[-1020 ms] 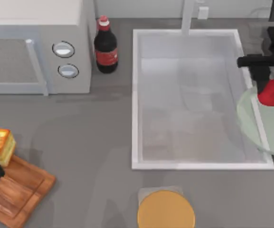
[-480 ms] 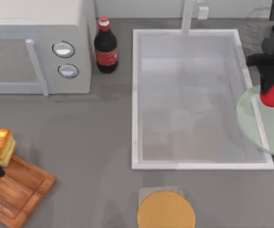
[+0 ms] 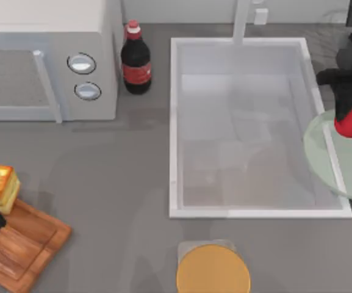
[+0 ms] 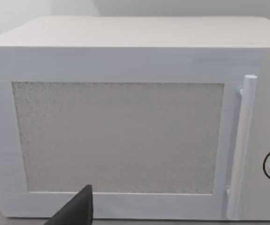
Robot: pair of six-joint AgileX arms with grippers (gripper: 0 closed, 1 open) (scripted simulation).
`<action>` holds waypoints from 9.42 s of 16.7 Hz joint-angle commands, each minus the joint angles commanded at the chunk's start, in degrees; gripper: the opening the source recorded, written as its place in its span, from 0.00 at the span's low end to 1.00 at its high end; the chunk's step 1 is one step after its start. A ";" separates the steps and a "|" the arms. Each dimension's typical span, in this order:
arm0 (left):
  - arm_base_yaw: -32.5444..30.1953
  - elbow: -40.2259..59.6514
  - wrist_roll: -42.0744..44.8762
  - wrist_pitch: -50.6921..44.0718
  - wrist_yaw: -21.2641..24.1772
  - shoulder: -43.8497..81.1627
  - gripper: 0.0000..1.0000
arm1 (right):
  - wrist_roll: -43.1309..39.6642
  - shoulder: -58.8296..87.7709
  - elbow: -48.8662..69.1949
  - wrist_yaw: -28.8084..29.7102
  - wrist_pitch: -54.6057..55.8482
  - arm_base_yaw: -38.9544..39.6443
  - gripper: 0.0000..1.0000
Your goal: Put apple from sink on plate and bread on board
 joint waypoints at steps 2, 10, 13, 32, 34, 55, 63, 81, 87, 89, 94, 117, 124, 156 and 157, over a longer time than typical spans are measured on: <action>0.00 0.00 0.00 0.00 0.00 0.00 1.00 | 0.00 0.00 0.00 0.00 0.00 0.00 0.68; 0.00 0.00 0.00 0.00 0.00 0.00 1.00 | 0.00 0.00 0.00 0.00 0.00 0.00 1.00; 0.00 0.00 0.00 0.00 0.00 0.00 1.00 | 0.00 0.00 0.00 0.00 0.00 0.00 1.00; 0.00 0.00 0.00 0.00 0.00 0.00 1.00 | -3.63 -67.76 -57.39 -1.85 41.16 0.20 1.00; 0.00 0.00 0.00 0.00 0.00 0.00 1.00 | -3.73 -80.35 -68.25 -1.46 48.83 -0.54 1.00; -0.05 7.89 0.79 -6.82 -0.08 9.13 1.00 | -4.10 -117.58 -102.68 -0.10 75.10 -3.10 1.00; -0.24 36.56 3.66 -31.75 -0.37 48.74 1.00 | -4.10 -117.58 -102.68 -0.10 75.10 -3.10 1.00; -0.38 72.92 7.26 -63.19 -0.74 101.28 1.00 | -4.10 -117.58 -102.68 -0.10 75.10 -3.10 1.00; 0.97 69.45 8.81 -59.74 -0.83 101.41 1.00 | -4.10 -117.58 -102.68 -0.10 75.10 -3.10 1.00; 1.17 67.07 9.01 -56.66 -0.84 102.17 1.00 | -4.10 -117.58 -102.68 -0.10 75.10 -3.10 1.00; 0.03 62.96 7.89 -48.66 -0.75 106.13 1.00 | -4.10 -117.58 -102.68 -0.10 75.10 -3.10 1.00; -0.20 62.87 7.68 -47.65 -0.73 106.90 0.00 | -4.10 -117.58 -102.68 -0.10 75.10 -3.10 1.00; 1.06 62.78 7.66 -50.26 -1.44 105.25 0.00 | -4.10 -117.58 -102.68 -0.10 75.10 -3.10 1.00; 1.52 69.42 -37.23 -65.94 0.41 97.92 0.00 | -4.10 -117.58 -102.68 -0.10 75.10 -3.10 1.00; 1.64 68.35 -44.21 -65.37 0.47 97.62 0.00 | -4.10 -117.58 -102.68 -0.10 75.10 -3.10 1.00</action>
